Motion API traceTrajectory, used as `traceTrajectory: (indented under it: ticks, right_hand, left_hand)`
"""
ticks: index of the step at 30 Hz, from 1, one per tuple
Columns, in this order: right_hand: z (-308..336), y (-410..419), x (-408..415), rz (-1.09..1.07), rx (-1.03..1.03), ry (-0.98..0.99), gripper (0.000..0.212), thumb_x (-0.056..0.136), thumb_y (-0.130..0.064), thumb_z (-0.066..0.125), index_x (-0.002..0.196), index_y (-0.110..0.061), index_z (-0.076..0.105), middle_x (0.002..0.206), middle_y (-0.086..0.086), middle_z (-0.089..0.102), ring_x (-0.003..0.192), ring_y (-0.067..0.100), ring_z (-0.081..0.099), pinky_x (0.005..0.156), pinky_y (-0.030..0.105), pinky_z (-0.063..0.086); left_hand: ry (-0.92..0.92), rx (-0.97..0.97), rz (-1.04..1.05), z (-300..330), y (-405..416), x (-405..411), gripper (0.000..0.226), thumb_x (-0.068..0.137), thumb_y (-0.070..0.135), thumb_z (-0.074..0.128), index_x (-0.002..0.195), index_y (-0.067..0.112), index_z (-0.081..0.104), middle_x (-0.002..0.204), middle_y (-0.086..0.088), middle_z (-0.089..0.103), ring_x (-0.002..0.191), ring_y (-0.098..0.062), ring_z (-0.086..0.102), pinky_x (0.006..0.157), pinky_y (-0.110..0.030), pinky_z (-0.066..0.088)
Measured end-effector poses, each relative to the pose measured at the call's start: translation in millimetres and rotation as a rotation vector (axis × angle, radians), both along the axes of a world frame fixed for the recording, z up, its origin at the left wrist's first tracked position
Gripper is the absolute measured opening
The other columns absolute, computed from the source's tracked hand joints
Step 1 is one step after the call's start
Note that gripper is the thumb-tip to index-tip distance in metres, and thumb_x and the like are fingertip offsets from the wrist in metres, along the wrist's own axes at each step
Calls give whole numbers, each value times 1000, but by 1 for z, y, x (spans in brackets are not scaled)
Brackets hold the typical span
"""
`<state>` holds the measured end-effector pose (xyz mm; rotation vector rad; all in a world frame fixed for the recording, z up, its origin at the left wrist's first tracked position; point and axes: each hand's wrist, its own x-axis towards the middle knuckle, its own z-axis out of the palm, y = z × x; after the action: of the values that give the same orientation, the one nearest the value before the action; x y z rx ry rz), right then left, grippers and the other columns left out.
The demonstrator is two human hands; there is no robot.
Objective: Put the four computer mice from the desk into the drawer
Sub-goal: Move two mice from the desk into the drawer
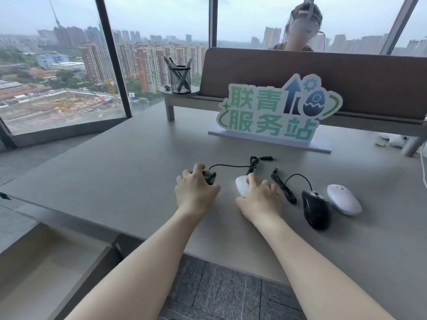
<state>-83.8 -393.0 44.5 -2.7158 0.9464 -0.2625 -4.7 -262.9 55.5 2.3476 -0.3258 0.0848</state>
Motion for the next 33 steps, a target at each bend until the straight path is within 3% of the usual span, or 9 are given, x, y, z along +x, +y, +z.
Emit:
traceTrajectory:
  ticks: [5,9,11,14,18,23,26,29,33]
  right_hand:
    - [10,28,-4,59,298,-189,30,86,-17,45,115,-20,41,121,17,49,108,35,45,87,40,42]
    - [36,87,-9,235,542,-399,19,92,-25,51,108,-25,41,115,10,51,94,28,51,73,35,38]
    - [46,130,-10,390,633,-470,19,93,-25,51,107,-32,40,116,7,53,97,27,55,76,38,44]
    - [47,203,-4,605,692,-470,35,93,-21,52,118,-42,39,127,2,55,107,23,56,85,38,42]
    - [30,284,4,773,691,-404,49,97,-18,48,139,-41,37,130,-1,46,102,13,48,82,22,35]
    - [-20,350,20,811,694,-219,49,98,-20,43,143,-37,37,124,6,43,105,22,54,90,32,43]
    - [-58,374,35,807,594,-103,50,98,-18,41,145,-34,36,125,9,41,103,26,53,94,38,47]
    - [-91,388,53,798,416,34,53,95,-18,40,146,-31,32,125,15,41,105,33,53,94,43,49]
    - [-113,399,80,786,188,204,56,90,-11,38,143,-25,31,124,18,39,108,35,47,82,41,49]
  left_hand:
    - [-120,-290,83,36,69,-5,51,74,29,65,124,22,56,108,-4,57,109,-28,52,90,-33,41]
    - [-230,-428,203,64,141,-11,51,71,29,68,120,23,57,112,-6,57,107,-27,55,95,-39,46]
    - [-274,-459,280,73,182,-16,51,70,34,66,119,27,56,115,-4,57,108,-27,55,95,-43,49]
    - [-331,-478,390,80,245,-25,48,72,34,65,118,31,53,117,0,55,109,-25,54,90,-43,52]
    - [-376,-460,499,71,312,-39,38,74,26,66,109,34,51,109,2,51,106,-22,52,82,-29,41]
    - [-284,-403,648,22,376,-42,43,77,27,67,118,24,54,112,-1,51,109,-24,50,88,-33,41]
    - [-149,-330,695,-23,402,-37,46,79,27,67,122,21,53,119,-8,54,113,-27,47,99,-40,40]
    - [28,-249,749,-69,416,-29,50,80,31,65,128,21,52,127,-12,52,119,-32,43,101,-43,38]
    - [264,-149,831,-118,425,-19,55,84,34,59,137,25,47,133,-14,45,120,-35,40,101,-43,37]
